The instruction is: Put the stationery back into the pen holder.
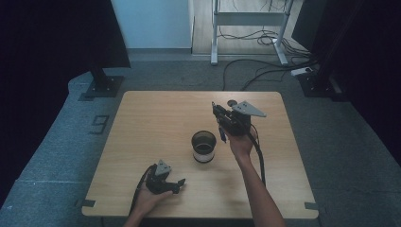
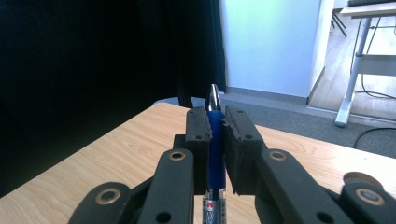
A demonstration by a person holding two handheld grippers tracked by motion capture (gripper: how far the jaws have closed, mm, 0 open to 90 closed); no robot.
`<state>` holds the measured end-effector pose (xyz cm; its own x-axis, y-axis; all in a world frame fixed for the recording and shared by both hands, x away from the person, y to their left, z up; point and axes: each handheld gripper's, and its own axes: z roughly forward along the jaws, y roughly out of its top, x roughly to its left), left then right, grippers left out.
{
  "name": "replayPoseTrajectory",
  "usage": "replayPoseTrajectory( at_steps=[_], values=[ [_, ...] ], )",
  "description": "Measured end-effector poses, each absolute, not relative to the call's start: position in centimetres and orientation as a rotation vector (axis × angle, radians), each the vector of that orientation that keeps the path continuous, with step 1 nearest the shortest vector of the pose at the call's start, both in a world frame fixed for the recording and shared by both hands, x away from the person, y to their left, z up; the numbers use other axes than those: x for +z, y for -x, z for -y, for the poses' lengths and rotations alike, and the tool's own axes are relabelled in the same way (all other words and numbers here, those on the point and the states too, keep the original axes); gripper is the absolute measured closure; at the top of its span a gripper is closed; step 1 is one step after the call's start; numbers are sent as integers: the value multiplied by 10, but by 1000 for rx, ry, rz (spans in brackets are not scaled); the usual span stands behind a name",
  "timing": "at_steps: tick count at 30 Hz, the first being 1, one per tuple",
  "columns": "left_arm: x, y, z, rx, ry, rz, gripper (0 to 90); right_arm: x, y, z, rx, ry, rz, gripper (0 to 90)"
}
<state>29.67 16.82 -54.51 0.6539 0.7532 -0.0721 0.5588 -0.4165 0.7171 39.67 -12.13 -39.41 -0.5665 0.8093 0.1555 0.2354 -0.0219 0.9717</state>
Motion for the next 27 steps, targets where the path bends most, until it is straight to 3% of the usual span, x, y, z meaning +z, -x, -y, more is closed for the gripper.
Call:
replayPoseTrajectory(
  at_steps=[27],
  values=[
    [-545,-297,-169,332,-2138,-1005,168,-395,-404,92,1646,-1073,-1815,786]
  ],
)
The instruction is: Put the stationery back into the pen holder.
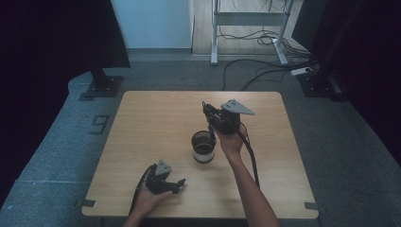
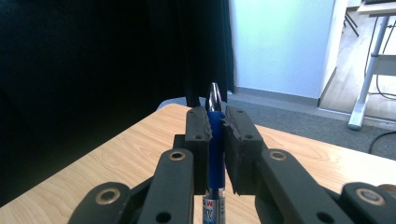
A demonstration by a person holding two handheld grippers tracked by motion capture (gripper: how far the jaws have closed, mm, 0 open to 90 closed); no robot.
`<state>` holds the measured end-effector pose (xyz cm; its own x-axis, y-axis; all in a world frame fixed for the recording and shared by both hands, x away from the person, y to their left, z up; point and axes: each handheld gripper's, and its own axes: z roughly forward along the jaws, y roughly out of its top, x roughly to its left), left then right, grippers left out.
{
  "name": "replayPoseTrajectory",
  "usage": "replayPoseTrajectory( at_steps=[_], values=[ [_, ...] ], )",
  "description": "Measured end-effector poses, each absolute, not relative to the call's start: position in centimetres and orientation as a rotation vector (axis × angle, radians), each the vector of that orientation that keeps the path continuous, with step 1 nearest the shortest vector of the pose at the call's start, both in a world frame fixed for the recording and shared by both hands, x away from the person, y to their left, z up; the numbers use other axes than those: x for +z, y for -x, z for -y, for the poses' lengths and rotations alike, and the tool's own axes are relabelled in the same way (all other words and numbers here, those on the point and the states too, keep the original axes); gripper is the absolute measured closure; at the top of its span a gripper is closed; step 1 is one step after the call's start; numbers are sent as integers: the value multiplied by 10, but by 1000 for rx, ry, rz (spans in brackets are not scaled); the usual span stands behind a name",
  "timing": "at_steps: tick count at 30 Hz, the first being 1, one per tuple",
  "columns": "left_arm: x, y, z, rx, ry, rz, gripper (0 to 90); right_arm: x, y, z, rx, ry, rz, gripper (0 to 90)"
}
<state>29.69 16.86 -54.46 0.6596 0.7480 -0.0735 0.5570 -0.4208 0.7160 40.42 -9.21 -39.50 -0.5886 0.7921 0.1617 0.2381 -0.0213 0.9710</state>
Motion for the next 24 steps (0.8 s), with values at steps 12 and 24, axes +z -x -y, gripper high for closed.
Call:
replayPoseTrajectory(
  at_steps=[12,24],
  values=[
    [-544,-297,-170,333,-2134,-1005,168,-407,-412,71,1633,-1076,-1848,786],
    [-544,-297,-169,329,-2140,-1003,168,-426,-405,76,1615,-1091,-1866,787]
  ],
)
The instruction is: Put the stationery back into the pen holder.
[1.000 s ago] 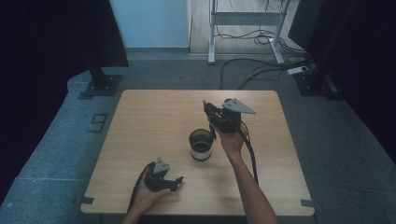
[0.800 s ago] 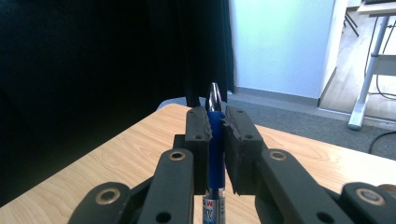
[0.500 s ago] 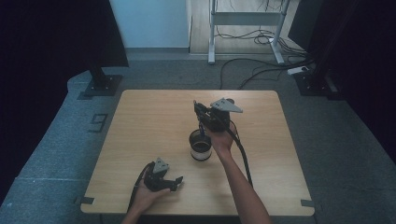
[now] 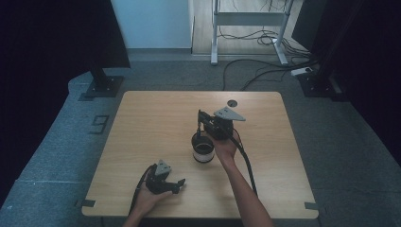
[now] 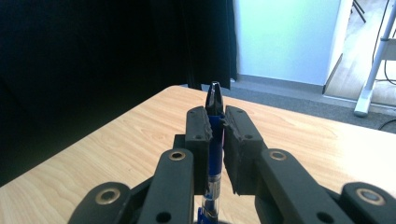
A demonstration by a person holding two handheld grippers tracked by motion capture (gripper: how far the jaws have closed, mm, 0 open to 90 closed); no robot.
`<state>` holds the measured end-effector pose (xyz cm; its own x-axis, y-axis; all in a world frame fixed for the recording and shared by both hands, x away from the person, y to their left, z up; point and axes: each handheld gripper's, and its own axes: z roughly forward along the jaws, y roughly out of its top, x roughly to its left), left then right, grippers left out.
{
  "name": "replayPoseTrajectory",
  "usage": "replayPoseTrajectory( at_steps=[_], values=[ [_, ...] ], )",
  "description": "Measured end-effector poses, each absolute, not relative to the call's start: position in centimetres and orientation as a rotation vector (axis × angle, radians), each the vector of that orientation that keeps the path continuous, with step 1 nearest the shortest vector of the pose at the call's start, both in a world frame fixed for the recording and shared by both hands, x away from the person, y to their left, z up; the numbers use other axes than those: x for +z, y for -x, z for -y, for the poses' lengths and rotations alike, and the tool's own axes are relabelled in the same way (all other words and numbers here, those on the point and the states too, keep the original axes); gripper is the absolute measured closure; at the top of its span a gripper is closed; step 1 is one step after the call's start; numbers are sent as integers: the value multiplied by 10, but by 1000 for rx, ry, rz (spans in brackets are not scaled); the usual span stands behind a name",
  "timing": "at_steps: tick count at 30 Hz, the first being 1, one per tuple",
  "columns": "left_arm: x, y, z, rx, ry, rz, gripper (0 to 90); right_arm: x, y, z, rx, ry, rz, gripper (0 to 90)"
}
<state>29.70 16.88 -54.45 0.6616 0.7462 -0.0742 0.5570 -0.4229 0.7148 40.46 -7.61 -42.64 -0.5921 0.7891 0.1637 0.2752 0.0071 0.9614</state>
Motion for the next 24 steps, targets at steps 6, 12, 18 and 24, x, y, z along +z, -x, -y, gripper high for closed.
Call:
replayPoseTrajectory(
  at_steps=[6,12,18,24],
  values=[
    [-545,-297,-167,331,-2146,-1000,167,-434,-399,80,1605,-1090,-1879,786],
    [-546,-297,-166,330,-2148,-997,168,-454,-392,85,1565,-1106,-1905,785],
    [-547,-297,-165,329,-2149,-1000,168,-464,-394,88,1542,-1118,-1930,783],
    [-547,-297,-165,327,-2153,-998,168,-469,-395,89,1514,-1130,-1941,780]
  ],
)
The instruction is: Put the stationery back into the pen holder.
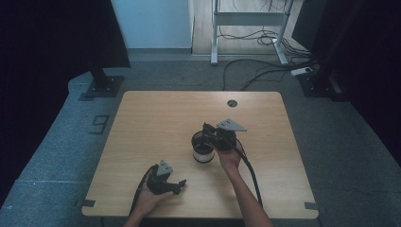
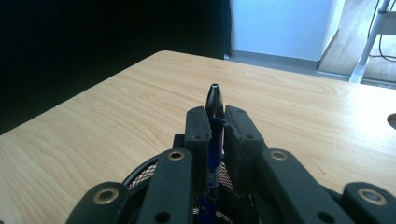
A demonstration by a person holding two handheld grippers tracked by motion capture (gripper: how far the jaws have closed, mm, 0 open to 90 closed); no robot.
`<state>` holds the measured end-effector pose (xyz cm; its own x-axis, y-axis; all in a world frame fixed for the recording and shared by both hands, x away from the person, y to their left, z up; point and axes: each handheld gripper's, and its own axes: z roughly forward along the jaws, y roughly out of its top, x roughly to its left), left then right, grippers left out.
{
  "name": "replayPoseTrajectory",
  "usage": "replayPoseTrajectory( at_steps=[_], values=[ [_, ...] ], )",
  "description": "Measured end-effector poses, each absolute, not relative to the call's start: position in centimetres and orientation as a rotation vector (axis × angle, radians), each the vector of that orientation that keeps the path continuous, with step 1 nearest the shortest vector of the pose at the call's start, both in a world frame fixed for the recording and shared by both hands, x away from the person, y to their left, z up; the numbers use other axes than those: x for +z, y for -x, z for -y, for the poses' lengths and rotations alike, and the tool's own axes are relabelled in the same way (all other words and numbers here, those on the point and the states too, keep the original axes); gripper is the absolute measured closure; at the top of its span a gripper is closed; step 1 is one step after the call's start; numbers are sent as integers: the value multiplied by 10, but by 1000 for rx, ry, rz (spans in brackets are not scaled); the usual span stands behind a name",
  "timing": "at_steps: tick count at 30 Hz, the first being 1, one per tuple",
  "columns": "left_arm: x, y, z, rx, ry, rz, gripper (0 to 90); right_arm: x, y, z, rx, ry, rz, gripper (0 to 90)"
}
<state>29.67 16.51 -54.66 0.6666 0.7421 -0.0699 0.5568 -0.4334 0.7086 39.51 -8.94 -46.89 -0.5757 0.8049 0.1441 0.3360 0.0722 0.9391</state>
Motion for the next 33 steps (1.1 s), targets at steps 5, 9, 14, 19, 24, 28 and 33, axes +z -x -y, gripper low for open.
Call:
replayPoseTrajectory(
  at_steps=[5,9,14,19,24,28,33],
  values=[
    [-547,-297,-165,328,-2155,-997,168,-470,-395,92,1519,-1143,-1934,780],
    [-547,-297,-165,329,-2155,-998,167,-470,-396,94,1508,-1145,-1929,777],
    [-547,-297,-165,327,-2155,-999,167,-471,-395,97,1487,-1157,-1923,762],
    [-547,-297,-165,326,-2156,-999,167,-473,-394,100,1476,-1158,-1921,759],
    [-547,-297,-165,326,-2156,-1000,167,-475,-392,103,1468,-1169,-1929,746],
    [-547,-297,-165,328,-2158,-998,167,-475,-391,105,1461,-1163,-1925,727],
    [-547,-297,-166,327,-2157,-1001,167,-475,-388,109,1432,-1157,-1942,640]
  ],
)
